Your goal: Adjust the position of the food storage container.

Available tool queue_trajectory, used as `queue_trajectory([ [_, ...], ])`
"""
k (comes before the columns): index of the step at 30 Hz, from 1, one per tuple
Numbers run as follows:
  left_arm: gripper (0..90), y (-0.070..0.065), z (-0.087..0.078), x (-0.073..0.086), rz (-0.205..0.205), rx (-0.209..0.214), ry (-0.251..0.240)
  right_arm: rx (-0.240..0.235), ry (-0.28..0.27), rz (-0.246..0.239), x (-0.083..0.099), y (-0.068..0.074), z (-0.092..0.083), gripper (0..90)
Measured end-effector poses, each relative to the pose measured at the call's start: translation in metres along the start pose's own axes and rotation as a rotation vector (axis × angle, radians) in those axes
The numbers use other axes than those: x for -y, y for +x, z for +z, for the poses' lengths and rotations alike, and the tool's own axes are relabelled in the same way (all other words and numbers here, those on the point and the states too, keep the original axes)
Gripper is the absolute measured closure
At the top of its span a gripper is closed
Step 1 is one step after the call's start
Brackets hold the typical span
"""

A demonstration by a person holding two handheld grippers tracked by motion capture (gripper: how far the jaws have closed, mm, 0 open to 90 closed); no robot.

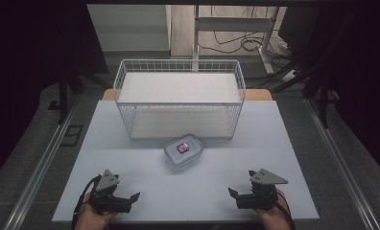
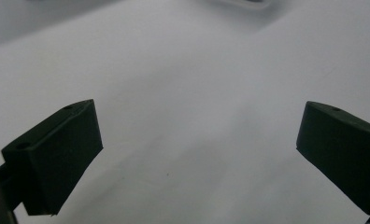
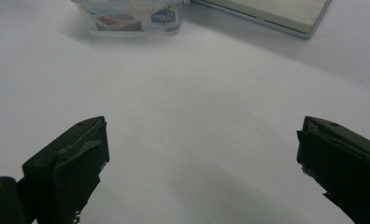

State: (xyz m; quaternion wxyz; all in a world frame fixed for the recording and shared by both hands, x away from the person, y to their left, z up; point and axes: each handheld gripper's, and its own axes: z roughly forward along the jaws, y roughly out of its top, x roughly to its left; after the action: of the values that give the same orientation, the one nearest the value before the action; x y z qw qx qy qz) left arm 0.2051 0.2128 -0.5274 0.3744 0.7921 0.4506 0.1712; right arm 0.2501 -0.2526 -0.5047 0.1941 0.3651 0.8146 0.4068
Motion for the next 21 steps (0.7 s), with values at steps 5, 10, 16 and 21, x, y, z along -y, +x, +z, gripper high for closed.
queue_trajectory([
  [5, 1.4, -0.0004, -0.0024, -0.0002, -0.004, 0.039, -0.004, 0.012, 0.008, -0.002, 0.0001, 0.0008, 0.0003, 0.4],
  [10, 4.8, -0.0057, -0.0036, -0.0022, 0.036, 0.019, 0.008, 0.025, 0.005, 0.022, 0.0005, 0.0, 0.0006, 0.0],
  [16, 18.1, -0.009, -0.0059, -0.0056, 0.039, 0.027, -0.013, 0.008, 0.007, 0.042, -0.0017, 0.0026, 0.0019, 0.0],
  [21, 34.5, -0.0068, -0.006, -0.0085, 0.011, 0.042, -0.035, -0.009, 0.029, 0.026, -0.0068, 0.0065, 0.0047, 0.0],
])
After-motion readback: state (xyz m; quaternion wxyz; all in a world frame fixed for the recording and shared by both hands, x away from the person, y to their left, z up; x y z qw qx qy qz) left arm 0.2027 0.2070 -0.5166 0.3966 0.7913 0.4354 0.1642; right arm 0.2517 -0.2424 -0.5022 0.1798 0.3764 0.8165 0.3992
